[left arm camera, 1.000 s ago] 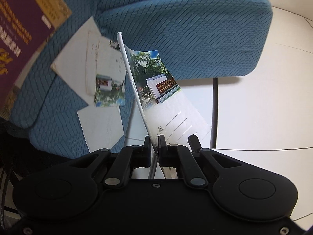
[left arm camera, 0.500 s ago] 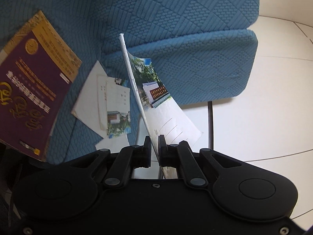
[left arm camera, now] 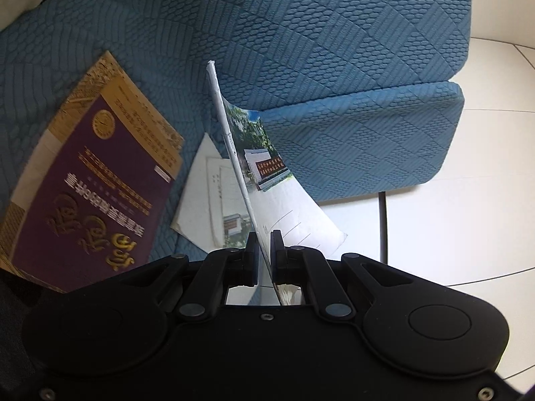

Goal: Organize objects
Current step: 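Carry the held booklet with both grippers over the book stack, then lower the booklet onto the purple book and open both grippers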

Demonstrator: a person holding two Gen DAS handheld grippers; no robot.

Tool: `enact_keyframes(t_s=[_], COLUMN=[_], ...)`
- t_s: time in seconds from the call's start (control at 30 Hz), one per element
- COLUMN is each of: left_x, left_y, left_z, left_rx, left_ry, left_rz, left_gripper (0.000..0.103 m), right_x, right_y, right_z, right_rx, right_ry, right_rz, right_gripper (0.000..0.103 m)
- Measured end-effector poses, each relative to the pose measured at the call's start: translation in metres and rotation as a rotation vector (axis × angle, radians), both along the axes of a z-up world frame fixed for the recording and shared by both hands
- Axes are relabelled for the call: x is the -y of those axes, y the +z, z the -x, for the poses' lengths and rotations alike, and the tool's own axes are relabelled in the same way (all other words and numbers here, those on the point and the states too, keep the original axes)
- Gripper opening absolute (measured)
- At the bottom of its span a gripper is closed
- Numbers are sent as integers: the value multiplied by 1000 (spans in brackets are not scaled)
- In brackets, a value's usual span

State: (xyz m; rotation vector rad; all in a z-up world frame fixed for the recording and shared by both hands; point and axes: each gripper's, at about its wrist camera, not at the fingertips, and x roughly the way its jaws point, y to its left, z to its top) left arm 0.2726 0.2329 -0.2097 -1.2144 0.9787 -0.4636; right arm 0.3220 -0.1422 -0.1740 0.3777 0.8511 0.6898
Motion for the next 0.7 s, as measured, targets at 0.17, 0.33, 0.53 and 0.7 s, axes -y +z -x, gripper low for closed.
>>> enact_keyframes(t_s=[0.17, 0.33, 0.53, 0.7], left_x=[-6, -10, -17, -21], left_y=[-21, -46, -68, -81], left_z=[-4, -5, -3, -1], left_rx=[-15, -40, -77, -124], left_ry=[9, 31, 49, 53], left_rz=[-27, -56, -119, -178], left_gripper=[6, 6, 6, 4], right_x=[-14, -30, -42, -49], right_y=[-29, -53, -78, -93], right_z=[3, 8, 14, 18], right_rx=[-37, -42, -72, -110], right_ry=[-8, 4, 27, 43], right_rz=[41, 111, 164, 185], right_gripper=[5, 5, 6, 7])
